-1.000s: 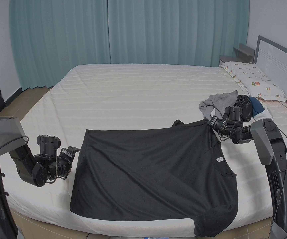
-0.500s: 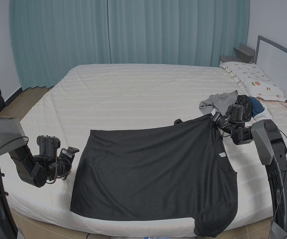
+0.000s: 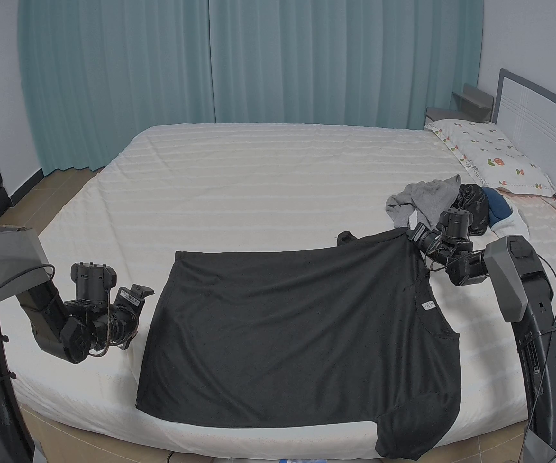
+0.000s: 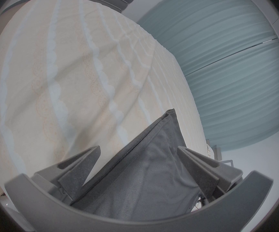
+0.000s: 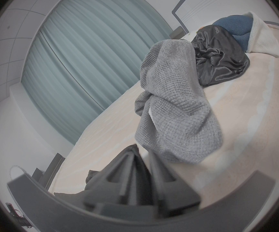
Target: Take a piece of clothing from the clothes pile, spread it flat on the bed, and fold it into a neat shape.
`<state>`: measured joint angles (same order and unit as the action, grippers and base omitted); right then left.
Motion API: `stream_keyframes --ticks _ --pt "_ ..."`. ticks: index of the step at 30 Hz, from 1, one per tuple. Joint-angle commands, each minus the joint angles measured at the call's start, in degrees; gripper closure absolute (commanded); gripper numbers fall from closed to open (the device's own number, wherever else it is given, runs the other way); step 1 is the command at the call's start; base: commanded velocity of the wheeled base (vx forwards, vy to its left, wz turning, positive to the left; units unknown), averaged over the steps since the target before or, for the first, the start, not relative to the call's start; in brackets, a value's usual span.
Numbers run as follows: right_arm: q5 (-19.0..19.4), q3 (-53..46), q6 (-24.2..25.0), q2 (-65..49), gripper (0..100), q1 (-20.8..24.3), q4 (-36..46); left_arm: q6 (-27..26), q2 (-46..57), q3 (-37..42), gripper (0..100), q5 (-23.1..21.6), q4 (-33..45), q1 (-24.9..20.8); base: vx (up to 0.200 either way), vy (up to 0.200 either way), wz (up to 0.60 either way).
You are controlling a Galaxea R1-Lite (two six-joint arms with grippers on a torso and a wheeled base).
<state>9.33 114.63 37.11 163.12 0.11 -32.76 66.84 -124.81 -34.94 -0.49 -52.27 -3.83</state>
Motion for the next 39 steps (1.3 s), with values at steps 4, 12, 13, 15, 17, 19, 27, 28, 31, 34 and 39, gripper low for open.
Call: stream_keyframes --ticks 4,12,13,15,17,19,27,28,31,34,39 --pt "-0.19 -6.87 0.86 -5.53 0 -1.34 -0.55 0.13 0.35 0.22 0 -0.22 -0.02 0.05 0.0 0.0 0.0" --pt "2.01 -37.55 7.1 -20.65 0 -3.71 -15.14 -0.13 1.32 5.23 0 -2.32 -6.0 -0.04 0.0 0.0 0.0" --pt "2.28 -42.03 7.54 -22.59 0 -3.89 -17.87 -0.13 1.67 6.29 0 -2.59 -7.14 -0.22 0.0 0.0 0.0" --pt "2.72 -47.04 7.89 -24.96 0 -3.98 -20.33 -0.13 2.02 7.34 0 -2.59 -8.11 -0.57 0.0 0.0 0.0" --pt "4.65 -57.76 8.07 -31.73 0 -4.15 -23.14 0.04 2.82 8.92 0 -2.59 -9.16 -1.62 0.0 0.0 0.0" --pt "5.53 -63.83 8.24 -36.12 0 -4.33 -23.41 -0.13 3.34 9.71 0 -2.5 -9.25 -2.59 -0.2 0.0 0.0" --pt "6.41 -78.24 12.37 -43.85 0 -4.42 -23.58 -1.63 5.54 12.61 0 -2.5 -8.99 -3.12 -0.2 0.0 0.0" --pt "6.58 -79.21 13.52 -44.38 0 -4.42 -23.58 -2.77 6.33 13.41 0 -2.59 -8.81 -3.2 -0.2 0.0 0.0" --pt "8.78 -81.41 15.8 -44.38 0 -4.5 -23.67 -6.64 6.86 15.6 0 -2.59 -8.72 -3.47 -0.067 0.0 0.0" --pt "12.91 -82.11 16.59 -42.98 0 -6.26 -24.28 -10.24 6.33 17.27 0 -2.59 -8.55 -4.08 0.0 0.0 0.0" --pt "13.97 -82.55 16.42 -41.57 0 -7.58 -24.37 -13.93 6.07 19.38 0 -2.59 -7.23 -6.89 0.0 0.0 0.0"
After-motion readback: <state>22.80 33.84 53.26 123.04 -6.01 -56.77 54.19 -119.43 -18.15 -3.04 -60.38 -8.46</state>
